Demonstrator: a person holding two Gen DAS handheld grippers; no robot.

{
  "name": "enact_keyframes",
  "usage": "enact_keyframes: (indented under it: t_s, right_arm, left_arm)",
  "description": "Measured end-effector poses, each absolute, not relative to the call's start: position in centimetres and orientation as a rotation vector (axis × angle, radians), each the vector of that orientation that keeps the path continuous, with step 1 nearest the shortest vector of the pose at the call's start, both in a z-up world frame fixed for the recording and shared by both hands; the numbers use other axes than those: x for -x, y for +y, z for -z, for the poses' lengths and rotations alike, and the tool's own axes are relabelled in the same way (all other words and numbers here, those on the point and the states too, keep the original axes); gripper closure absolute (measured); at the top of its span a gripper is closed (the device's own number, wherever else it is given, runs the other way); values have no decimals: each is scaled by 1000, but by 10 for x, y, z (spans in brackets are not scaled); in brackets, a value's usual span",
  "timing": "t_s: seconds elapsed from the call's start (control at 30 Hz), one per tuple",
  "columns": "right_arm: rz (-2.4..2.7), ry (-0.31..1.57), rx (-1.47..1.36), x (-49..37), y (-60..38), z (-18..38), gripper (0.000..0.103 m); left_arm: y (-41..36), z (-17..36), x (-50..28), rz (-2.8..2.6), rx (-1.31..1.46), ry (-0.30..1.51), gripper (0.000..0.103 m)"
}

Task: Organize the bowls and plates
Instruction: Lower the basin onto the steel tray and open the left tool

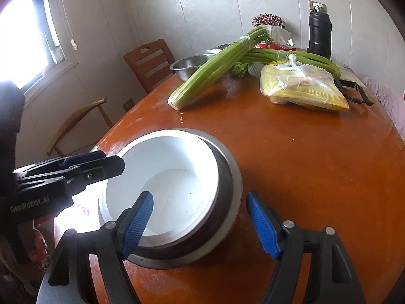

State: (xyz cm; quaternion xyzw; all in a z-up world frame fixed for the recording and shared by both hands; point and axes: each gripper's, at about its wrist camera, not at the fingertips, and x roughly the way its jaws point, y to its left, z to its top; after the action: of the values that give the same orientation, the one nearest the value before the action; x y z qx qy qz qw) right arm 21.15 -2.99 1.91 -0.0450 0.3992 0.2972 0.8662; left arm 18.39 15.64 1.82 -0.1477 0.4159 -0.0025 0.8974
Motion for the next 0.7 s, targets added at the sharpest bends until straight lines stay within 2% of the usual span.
enact_keyframes:
  t_s: [0.33, 0.7]
  right_arm:
    - [-617, 873, 100, -214, -32, -13, 27]
    - [-607, 883, 120, -215, -36, -10, 26]
  left_arm:
    - [151, 13, -206, 46, 360, 959, 50]
    - [123, 20, -221, 27, 257, 995, 48]
